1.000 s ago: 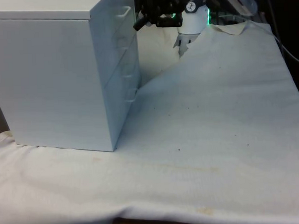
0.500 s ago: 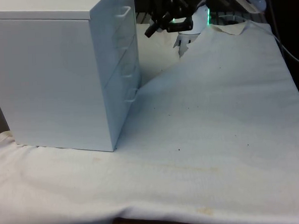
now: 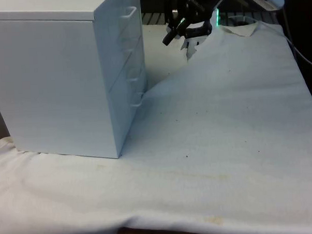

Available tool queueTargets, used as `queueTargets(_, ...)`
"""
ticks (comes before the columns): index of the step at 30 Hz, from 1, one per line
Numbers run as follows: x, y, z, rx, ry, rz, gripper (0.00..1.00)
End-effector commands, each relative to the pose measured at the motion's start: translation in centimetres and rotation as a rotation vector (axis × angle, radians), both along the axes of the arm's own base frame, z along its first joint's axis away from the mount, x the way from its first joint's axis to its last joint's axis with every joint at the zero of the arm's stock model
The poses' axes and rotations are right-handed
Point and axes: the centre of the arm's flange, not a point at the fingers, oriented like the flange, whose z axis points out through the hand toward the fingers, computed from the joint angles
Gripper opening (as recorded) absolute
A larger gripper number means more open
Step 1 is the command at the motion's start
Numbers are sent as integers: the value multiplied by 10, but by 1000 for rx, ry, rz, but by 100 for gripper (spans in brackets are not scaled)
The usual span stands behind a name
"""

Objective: Open the drawer, then close it.

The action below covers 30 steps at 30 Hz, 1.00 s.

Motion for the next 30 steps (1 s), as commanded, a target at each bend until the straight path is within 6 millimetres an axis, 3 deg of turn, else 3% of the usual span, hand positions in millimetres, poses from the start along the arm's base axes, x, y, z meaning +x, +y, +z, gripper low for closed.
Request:
queueTargets(1,-2,2,1,22,-12,1,0)
queueTargets(13,-4,2,4,50,-11,-11,0)
queueTargets(15,-3,2,5,50,-11,-12,18)
queueTargets(20,-3,2,5,50,-10,-12,44)
queueTargets(22,-3,2,5,50,-10,-12,49)
queueTargets(23,-3,2,6,50,-10,-11,60)
queueTargets(30,-3,2,5,45,-11,-12,98)
